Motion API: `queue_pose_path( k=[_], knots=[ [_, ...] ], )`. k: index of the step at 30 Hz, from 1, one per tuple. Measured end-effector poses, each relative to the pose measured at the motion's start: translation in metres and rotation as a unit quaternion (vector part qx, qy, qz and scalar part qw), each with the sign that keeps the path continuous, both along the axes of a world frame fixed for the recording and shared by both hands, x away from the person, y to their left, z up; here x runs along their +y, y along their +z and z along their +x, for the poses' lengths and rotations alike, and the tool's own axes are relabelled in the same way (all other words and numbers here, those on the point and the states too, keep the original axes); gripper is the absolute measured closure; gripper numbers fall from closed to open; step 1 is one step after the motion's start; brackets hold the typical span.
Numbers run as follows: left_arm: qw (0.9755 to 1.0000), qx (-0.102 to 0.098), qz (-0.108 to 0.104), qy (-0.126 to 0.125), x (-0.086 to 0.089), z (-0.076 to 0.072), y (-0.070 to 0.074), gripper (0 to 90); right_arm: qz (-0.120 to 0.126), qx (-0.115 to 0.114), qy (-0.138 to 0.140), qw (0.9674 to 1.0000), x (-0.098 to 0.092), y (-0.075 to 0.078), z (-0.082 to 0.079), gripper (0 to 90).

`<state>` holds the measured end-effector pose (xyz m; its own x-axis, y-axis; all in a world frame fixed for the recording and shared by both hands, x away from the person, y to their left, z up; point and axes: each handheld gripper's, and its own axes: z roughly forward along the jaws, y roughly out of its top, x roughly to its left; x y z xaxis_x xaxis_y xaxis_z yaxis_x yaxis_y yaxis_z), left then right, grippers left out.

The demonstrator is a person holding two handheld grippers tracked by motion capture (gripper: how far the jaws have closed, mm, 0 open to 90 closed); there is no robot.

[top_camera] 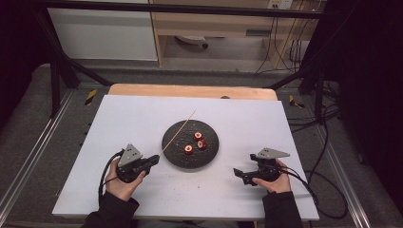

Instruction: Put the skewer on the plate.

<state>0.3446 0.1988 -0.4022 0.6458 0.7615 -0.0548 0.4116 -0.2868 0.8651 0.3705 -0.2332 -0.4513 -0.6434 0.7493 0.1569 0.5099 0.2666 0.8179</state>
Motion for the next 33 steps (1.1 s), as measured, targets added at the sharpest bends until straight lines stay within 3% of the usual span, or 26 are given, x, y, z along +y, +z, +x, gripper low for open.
queue_pose_path(
  k=[18,33],
  knots=[
    [0.9992,0.03,0.023,0.011,-0.03,0.034,-0.002,88.3,-0.005,0.002,0.001,1.0,-0.004,-0.003,-0.003,4.1],
    [0.9957,0.05,0.068,0.039,-0.05,0.055,-0.017,88.4,-0.001,0.004,-0.002,1.0,-0.005,-0.003,-0.004,4.1]
  ],
)
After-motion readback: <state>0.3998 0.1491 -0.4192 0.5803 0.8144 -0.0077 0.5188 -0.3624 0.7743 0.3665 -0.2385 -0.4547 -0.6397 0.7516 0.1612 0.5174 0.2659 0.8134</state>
